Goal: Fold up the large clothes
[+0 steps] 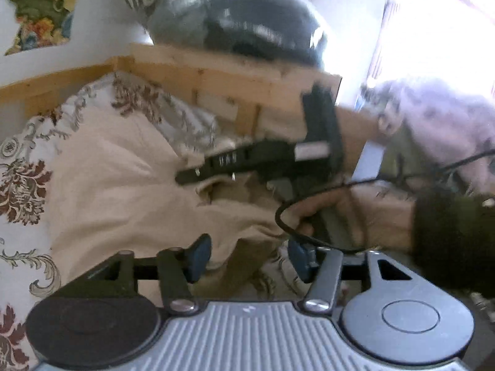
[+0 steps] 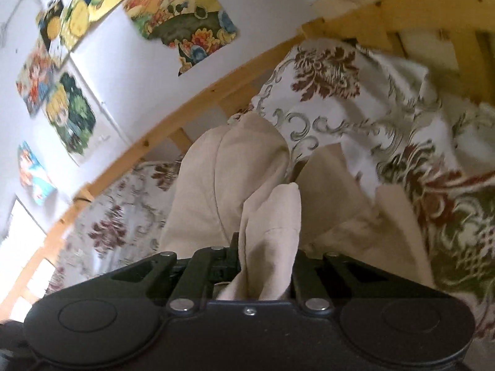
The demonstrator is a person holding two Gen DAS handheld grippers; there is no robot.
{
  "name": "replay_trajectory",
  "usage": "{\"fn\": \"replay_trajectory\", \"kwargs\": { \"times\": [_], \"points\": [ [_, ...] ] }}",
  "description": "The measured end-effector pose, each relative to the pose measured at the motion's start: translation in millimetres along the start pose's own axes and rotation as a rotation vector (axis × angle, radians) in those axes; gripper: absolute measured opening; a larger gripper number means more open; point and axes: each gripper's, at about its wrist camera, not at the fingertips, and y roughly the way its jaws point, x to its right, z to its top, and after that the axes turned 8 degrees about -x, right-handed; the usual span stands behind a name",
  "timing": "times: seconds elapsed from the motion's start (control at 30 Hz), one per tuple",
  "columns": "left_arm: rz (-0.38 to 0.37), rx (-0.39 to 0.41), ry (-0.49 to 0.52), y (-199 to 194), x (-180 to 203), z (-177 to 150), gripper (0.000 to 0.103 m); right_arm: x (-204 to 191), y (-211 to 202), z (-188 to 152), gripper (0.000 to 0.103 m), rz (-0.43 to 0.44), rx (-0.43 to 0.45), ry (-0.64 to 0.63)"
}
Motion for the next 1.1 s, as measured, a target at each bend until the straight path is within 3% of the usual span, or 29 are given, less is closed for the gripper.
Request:
{"fn": "replay_trajectory", "kwargs": {
  "times": [0.07, 0.13, 0.27, 0.33, 0.4, 0.5, 0.57, 0.63, 0.7, 0.83, 0.9, 1.0, 1.1],
  "points": [
    [0.009, 0.038, -0.041, -16, -8, -4, 0.064, 0, 1, -2, 0.008, -0.034, 0.003, -0.018],
    [0.075, 0.077, -0.122, -26, -24, -9, 0.074, -3, 1, -3, 0.008, -0.097, 0.013, -0.057],
    [0.317, 0.059, -0.3, -19, -61, -8, 0.074, -29, 9, -10, 0.008, -0.367, 0.051, -0.282],
    [0.329, 0.039, -0.37, -12, -77, -11, 0.074, -38, 14, -14, 0.008, -0.458, 0.079, -0.39],
    [0.291, 0.018, -0.417, -2, -89, -14, 0.074, -45, 21, -19, 0.008, -0.521, 0.105, -0.506],
    [0.225, 0.018, -0.495, 7, -99, -24, 0.076, -37, 31, -19, 0.009, -0.511, 0.085, -0.552],
    [0.224, 0.004, -0.525, 12, -101, -27, 0.082, -31, 38, -19, 0.012, -0.515, 0.049, -0.566],
    [0.233, -0.006, -0.532, 14, -102, -28, 0.082, -26, 39, -18, 0.023, -0.516, 0.045, -0.54],
    [0.25, -0.025, -0.545, 14, -103, -30, 0.083, -23, 32, -14, 0.047, -0.515, 0.064, -0.476],
    [0.257, -0.031, -0.558, 14, -104, -31, 0.082, -24, 13, -7, 0.062, -0.581, 0.14, -0.409],
    [0.261, -0.032, -0.549, 13, -102, -31, 0.082, -32, 4, -10, 0.08, -0.613, 0.195, -0.44],
    [0.268, -0.03, -0.536, 13, -100, -31, 0.082, -43, -1, -15, 0.082, -0.58, 0.207, -0.503],
    [0.269, -0.028, -0.53, 13, -100, -31, 0.082, -45, 17, -19, 0.084, -0.59, 0.108, -0.572]
  ]
}}
